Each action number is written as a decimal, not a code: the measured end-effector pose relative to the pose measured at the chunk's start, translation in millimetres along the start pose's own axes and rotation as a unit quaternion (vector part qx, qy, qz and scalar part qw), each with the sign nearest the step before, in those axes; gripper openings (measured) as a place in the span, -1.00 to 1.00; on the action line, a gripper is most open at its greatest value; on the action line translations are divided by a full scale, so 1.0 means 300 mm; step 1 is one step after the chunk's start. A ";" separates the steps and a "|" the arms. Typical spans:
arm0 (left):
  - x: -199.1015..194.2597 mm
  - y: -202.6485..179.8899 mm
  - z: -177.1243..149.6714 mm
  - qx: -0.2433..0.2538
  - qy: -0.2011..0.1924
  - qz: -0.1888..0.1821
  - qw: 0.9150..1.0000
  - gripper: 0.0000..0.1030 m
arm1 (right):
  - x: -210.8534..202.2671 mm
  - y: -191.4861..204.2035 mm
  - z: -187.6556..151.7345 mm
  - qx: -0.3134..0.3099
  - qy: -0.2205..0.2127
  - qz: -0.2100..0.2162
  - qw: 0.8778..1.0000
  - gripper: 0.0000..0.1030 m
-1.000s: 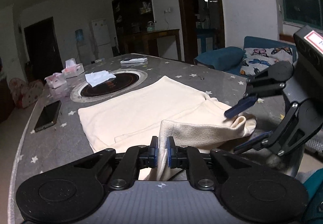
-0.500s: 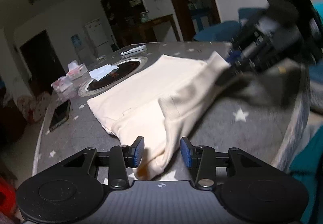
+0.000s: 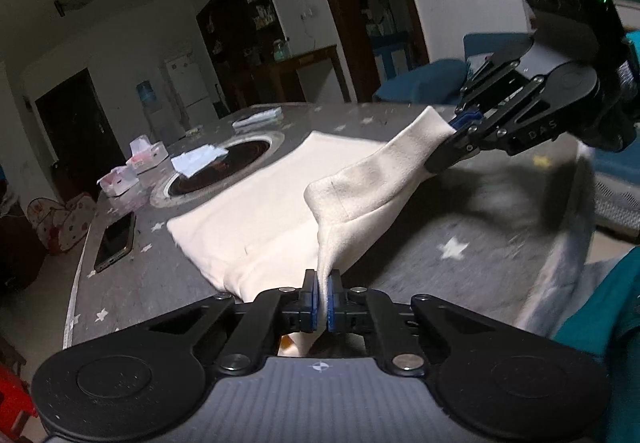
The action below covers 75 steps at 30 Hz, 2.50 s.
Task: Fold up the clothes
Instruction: 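Lift the hem with both grippers and fold it up over the body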
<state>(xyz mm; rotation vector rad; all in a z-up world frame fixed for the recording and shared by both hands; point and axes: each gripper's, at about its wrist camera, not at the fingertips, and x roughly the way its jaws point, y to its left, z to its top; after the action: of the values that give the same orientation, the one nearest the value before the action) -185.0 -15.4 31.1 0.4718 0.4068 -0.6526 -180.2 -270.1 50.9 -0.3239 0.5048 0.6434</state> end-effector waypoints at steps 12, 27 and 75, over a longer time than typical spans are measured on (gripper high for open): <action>-0.255 -0.077 0.091 -0.024 -0.036 -0.046 0.998 -0.91 | -0.301 0.061 0.050 -0.011 0.001 0.047 0.999 -0.83; 0.115 0.141 0.205 -0.042 -0.010 0.002 0.999 -0.91 | -0.037 -0.165 0.161 0.007 0.019 0.013 1.000 -0.83; 0.594 0.177 0.234 -0.193 0.070 0.032 0.978 -0.61 | 0.337 -0.269 0.094 0.112 0.042 -0.065 0.991 -0.53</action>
<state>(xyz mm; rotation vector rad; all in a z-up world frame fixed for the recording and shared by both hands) -6.5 -101.1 15.2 0.1600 0.6353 -0.4642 -49.4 -269.7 30.5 -0.1697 0.6260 0.4430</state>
